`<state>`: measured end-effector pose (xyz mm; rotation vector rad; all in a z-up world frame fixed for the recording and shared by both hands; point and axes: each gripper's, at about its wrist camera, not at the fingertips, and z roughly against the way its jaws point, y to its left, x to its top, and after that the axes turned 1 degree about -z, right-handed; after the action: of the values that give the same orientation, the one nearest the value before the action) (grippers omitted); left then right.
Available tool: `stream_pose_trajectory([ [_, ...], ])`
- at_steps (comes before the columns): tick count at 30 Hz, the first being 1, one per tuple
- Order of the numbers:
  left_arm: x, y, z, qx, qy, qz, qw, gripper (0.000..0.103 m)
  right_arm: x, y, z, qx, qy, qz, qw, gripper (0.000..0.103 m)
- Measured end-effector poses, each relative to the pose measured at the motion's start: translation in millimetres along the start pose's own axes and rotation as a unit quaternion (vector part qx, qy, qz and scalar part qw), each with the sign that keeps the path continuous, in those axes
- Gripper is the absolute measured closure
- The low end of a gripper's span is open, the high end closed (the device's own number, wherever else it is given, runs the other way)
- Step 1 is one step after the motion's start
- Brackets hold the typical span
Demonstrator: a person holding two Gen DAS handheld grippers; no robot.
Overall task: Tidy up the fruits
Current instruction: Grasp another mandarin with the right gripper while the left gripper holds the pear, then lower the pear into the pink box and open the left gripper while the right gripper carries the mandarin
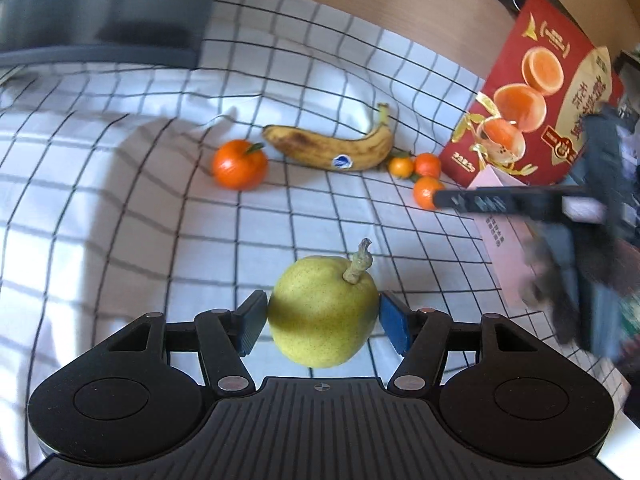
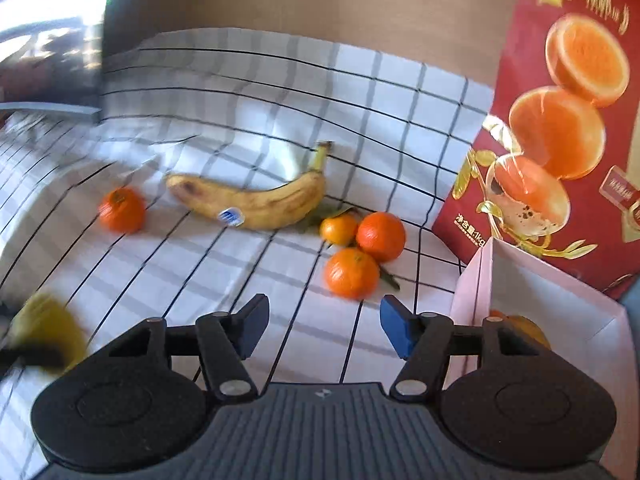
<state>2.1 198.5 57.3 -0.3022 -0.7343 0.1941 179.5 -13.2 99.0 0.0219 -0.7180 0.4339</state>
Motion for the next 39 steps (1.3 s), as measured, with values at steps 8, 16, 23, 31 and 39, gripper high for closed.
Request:
stream_pose_trajectory([
  [8, -14, -4, 19, -0.004, -0.005, 0.007, 1.0000, 0.036, 16, -15, -63, -0.030, 0.051, -0.047, 0.997, 0.041],
  [16, -18, -24, 22, -0.019, -0.001, -0.018, 0.9996, 0.036, 12, -14, -26, 0.029, 0.029, -0.078, 0.996, 0.061],
  [23, 4, -66, 20, -0.055, -0.021, -0.060, 0.9965, 0.036, -30, -12, 81, 0.098, -0.013, -0.076, 0.992, 0.061],
  [31, 66, -163, -2, -0.141, -0.064, -0.130, 0.9794, 0.036, -91, -65, 172, 0.022, -0.031, -0.096, 0.995, 0.061],
  [39, 108, -270, -85, -0.177, -0.005, -0.131, 0.9754, 0.036, -138, -142, 219, -0.045, -0.041, -0.146, 0.987, 0.061],
])
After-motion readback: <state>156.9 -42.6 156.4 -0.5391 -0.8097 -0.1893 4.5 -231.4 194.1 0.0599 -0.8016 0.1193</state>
